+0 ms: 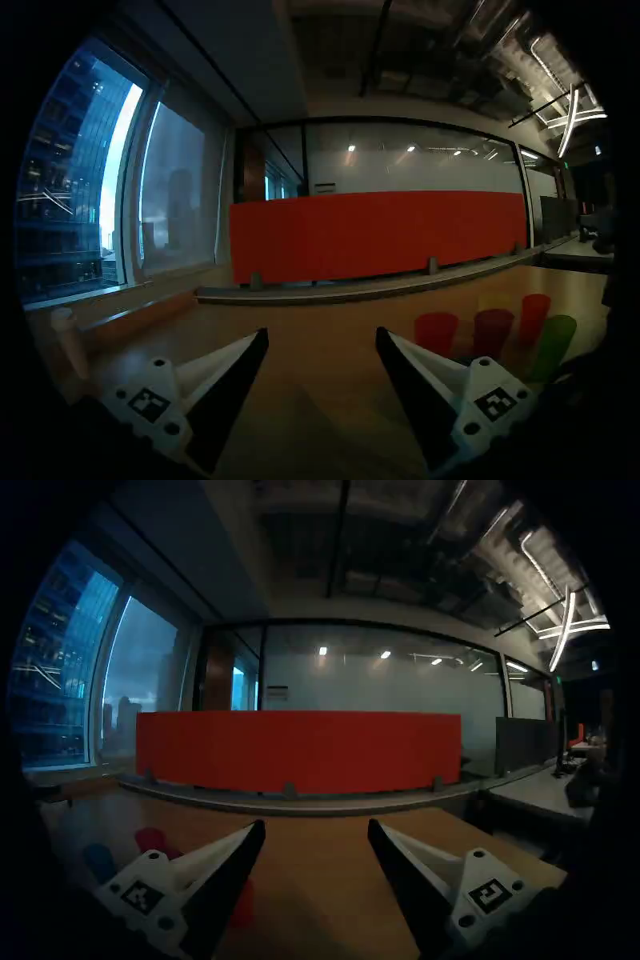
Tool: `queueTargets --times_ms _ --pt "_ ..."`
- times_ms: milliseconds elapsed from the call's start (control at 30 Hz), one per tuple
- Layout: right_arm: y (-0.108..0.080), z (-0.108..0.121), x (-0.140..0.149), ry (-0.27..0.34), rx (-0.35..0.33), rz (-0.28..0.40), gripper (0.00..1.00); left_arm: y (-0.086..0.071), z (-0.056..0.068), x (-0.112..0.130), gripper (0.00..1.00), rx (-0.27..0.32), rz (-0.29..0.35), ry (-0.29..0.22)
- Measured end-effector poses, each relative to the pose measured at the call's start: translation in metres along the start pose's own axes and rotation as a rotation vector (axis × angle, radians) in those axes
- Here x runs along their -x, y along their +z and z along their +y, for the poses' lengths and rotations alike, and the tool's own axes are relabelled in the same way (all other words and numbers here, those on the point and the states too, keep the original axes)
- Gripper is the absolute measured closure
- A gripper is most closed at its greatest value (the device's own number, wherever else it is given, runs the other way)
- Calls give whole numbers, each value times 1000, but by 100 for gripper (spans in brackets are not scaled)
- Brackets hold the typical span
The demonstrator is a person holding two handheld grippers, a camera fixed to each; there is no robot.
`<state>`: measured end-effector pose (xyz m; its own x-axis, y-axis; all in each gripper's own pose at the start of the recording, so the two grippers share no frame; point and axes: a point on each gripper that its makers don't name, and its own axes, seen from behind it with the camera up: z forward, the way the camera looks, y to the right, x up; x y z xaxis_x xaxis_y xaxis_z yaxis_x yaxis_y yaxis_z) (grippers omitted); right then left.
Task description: Pour water
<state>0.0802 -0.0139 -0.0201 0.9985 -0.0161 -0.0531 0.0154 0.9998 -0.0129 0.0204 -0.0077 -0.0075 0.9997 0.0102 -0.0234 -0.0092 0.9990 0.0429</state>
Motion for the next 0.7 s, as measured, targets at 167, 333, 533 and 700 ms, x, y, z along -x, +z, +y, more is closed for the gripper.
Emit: queueTargets --times_ms 167,333,533,700 --pt "-1 -4 1 -5 -9 -5 1 0 -3 5 0 -2 -2 -15" --pt "-1 -5 2 -3 -13 -8 1 1 -6 12 0 -5 -11 -34" --pt "-2 -5 0 -6 -12 -7 1 2 -11 14 0 -8 -16 -61" --pt "-1 -5 -2 -4 -12 -2 1 3 -11 15 0 -4 -20 -63"
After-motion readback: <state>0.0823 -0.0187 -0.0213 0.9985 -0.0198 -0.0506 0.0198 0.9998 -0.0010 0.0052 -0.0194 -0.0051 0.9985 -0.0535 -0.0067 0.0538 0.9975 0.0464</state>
